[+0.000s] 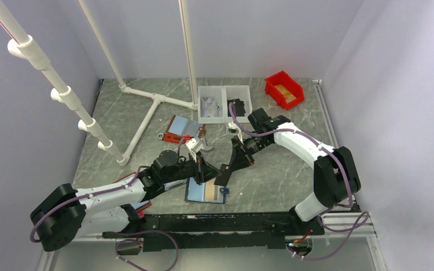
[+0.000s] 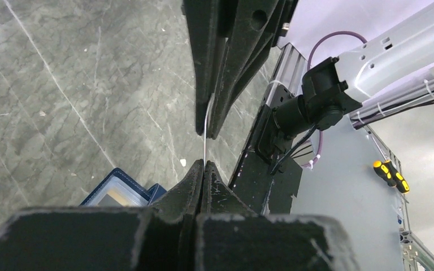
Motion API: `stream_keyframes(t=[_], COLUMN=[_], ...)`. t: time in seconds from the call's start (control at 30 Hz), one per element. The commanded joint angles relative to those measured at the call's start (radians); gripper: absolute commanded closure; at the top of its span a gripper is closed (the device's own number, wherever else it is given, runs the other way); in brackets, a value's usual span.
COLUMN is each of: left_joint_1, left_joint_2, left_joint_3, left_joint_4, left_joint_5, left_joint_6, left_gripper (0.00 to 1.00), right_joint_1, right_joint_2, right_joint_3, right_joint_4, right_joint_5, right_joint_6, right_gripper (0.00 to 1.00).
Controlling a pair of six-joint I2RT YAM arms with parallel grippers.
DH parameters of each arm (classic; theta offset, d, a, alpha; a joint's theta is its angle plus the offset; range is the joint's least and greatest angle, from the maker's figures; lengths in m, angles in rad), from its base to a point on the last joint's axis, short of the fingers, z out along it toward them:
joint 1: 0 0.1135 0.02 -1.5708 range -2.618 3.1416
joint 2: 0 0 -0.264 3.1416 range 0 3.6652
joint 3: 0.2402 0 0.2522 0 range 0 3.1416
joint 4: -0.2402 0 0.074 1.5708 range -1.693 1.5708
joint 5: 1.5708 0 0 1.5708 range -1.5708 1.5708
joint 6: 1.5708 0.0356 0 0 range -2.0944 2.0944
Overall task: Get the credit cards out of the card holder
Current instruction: Remove the credit card from the card holder, then place the credit card in the storage box.
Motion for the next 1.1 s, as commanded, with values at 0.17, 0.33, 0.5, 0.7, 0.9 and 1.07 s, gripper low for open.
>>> stream_keyframes(t=[0.17,0.33,0.5,0.7,0.9,1.07], left_joint_1=[-0.002,0.031,0.173,0.24,0.269,0.27], left_joint_2=[-0.046,-0.157,-0.163,-0.074,-0.001,0.033], left_joint_3=[0.043,0.133,0.299,0.494,0.543,0.578], left_joint_4=[-0.119,-0.454,-0.709,-0.949,-1.074,-1.16], left_joint_5=[-0.099,-0.154,-0.018,0.011,-0.14,-0.145], left_joint_6=[-0.024,0.03,0.097,0.244,0.375,0.446], left_gripper=[0.53,0.09,0.07,0.02,0.01,0.01], right_joint_1=[0.001,-0.105,-0.204,-0.251,-0.283,-0.284], right_joint_2=[-0.032,-0.06,-0.143,-0.231,-0.211,-0.159], right_joint_3=[0.083,0.141,0.127,0.112,0.215,0.266], right_joint_4=[-0.147,-0.302,-0.202,-0.016,0.055,0.188], right_joint_5=[-0.005,0.036,0.124,0.336,0.497,0.584], right_joint_6=[-0.186,-0.359,-0.276,-0.191,-0.235,-0.272], right_gripper=[1.0,1.0,1.0,1.0,1.0,1.0])
